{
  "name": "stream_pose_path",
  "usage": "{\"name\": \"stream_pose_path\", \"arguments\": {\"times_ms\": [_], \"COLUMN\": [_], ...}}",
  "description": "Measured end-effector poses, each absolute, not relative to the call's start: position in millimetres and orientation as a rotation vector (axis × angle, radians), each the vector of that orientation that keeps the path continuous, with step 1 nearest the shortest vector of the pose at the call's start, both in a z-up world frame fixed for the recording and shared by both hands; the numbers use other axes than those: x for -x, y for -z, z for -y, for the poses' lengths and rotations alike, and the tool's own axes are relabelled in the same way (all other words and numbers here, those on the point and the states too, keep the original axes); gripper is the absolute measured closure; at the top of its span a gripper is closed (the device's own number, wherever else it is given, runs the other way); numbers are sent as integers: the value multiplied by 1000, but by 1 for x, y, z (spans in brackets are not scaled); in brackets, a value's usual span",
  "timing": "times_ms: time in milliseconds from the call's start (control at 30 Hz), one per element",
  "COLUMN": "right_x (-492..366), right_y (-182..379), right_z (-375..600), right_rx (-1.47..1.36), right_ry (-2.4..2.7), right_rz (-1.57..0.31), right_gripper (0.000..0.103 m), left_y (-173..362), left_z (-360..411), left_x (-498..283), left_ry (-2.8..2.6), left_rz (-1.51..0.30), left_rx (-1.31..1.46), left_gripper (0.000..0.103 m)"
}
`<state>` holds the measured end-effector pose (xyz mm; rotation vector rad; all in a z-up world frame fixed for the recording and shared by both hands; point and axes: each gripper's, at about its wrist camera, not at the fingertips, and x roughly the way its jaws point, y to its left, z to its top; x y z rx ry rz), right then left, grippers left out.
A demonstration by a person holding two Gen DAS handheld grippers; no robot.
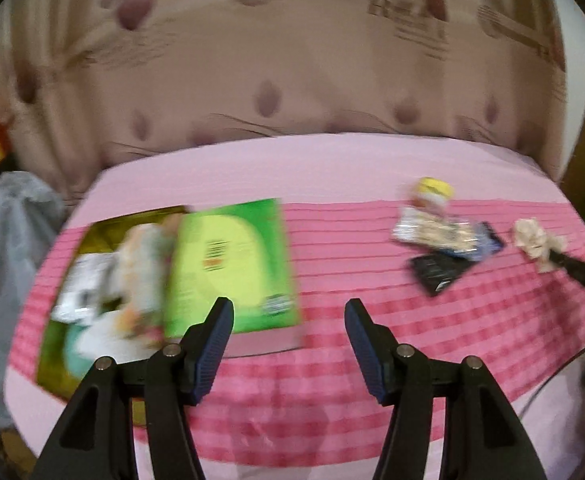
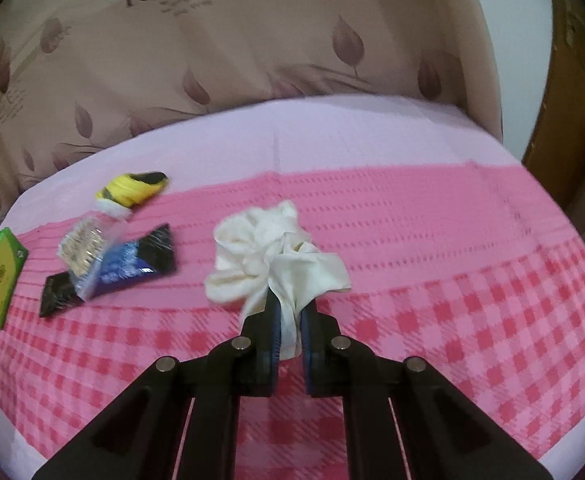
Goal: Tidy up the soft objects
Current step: 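Grasp the cotton swab bag with the left tool while the right tool lifts the cream cloth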
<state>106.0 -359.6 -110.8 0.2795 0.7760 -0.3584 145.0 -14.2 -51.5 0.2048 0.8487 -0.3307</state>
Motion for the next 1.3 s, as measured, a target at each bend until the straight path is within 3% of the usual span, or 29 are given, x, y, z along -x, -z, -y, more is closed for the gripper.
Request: {"name": "stream_pose_path", "arguments": {"times_ms": [367,633,1300], "right_x": [-105,-100,-93], "right_y": [124,125,129], "right_z": [366,375,391], "right_rx": [-347,-404,-521], "right_ry": [322,294,239], "right_rz": [-783,-769,-736], "right_gripper": [94,94,93], "left_y": [46,86,131], "left_z": [107,144,200], "left_x": [-195,-238,-263], "left_ry": [388,281,133], "left_rz": [-1060,-1281,-1269], "left_rx": [15,294,172], "left_gripper": [44,44,44]}}
